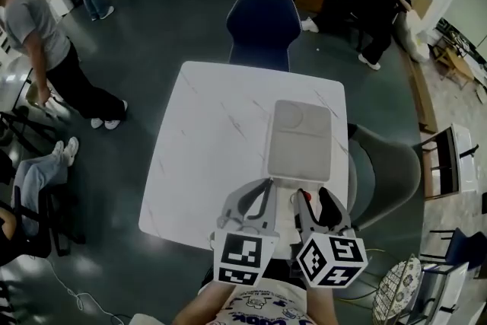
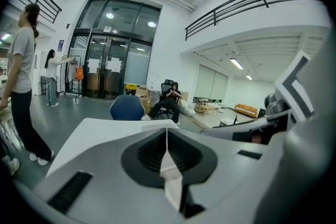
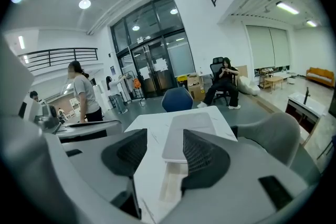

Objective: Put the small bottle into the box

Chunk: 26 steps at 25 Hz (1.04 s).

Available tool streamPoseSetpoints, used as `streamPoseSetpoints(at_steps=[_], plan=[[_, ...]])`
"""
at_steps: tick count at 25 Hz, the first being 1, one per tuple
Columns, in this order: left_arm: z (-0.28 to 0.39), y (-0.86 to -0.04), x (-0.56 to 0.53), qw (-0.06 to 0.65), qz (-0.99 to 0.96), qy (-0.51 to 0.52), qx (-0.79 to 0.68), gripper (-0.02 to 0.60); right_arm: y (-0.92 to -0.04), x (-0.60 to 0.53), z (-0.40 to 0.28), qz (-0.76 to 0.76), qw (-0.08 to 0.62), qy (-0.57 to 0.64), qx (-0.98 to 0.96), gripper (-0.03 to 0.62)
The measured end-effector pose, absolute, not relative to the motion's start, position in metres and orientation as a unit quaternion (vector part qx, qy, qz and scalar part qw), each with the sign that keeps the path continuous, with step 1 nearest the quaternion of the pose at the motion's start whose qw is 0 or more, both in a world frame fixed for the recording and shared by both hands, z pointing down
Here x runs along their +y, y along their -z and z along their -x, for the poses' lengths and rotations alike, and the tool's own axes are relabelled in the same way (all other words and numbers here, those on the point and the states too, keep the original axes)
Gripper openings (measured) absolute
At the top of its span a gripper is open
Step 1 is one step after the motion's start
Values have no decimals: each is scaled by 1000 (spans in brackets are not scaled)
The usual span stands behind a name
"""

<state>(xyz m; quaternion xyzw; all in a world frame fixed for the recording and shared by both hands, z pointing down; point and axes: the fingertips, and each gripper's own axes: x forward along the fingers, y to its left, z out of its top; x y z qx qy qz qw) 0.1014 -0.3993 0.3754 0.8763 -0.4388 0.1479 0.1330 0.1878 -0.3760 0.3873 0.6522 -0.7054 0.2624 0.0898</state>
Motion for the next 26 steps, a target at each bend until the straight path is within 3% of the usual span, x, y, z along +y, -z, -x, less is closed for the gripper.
streamPoseSetpoints(at_steps=[26], plan=[[-111,-342,-395,103,-880,-128,-447,20,-360,-376,-188,-642,81,-237,-724,224]])
